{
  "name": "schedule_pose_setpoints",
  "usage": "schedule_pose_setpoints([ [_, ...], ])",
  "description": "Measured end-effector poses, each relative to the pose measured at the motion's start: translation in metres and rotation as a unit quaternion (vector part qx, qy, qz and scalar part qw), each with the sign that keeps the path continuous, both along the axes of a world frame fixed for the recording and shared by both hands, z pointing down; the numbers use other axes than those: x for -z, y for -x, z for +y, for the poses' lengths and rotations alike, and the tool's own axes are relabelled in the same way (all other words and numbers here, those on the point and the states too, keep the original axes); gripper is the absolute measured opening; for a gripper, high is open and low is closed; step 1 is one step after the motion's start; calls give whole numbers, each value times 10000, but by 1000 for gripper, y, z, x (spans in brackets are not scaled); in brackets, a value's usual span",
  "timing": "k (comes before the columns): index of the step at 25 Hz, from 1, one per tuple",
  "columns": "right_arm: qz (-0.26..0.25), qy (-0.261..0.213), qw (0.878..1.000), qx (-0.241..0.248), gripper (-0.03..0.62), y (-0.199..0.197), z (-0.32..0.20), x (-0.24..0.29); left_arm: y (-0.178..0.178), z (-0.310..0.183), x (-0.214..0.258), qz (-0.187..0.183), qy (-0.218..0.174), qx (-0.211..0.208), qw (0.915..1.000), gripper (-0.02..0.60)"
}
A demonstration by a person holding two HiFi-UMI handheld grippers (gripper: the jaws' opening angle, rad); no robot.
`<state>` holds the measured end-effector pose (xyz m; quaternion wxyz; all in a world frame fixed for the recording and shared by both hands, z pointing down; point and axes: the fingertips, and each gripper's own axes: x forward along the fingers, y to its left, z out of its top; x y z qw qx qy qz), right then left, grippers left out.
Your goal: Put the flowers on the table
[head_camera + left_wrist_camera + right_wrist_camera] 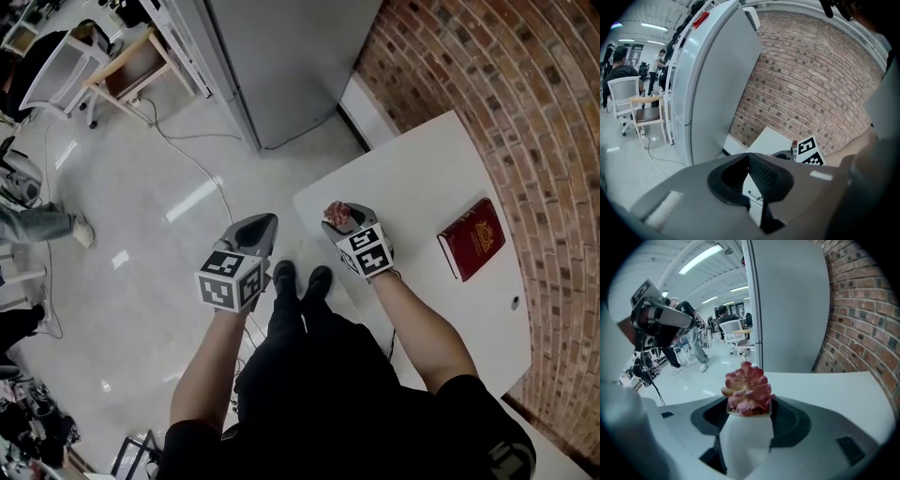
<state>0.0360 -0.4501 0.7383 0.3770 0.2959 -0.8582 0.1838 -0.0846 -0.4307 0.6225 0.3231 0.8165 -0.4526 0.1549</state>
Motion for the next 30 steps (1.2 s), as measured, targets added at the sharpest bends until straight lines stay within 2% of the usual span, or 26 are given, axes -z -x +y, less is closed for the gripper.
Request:
schedule_pose_setpoints([
  [7,264,-129,9995,149,268,6,-1,-2,2,0,2,-12,26,-13,10000,12],
  [15,140,-4,9998,145,268,5,4,12,5,-1,12,42,-39,-97,9999,11],
  [23,6,-42,9991,-421,268,-26,13,38,17,1,22,98,-130,-156,9997,11],
  [30,-123,-47,9967,-806,261,-40,31,61,19,-6,32,212,-267,-425,9985,11],
])
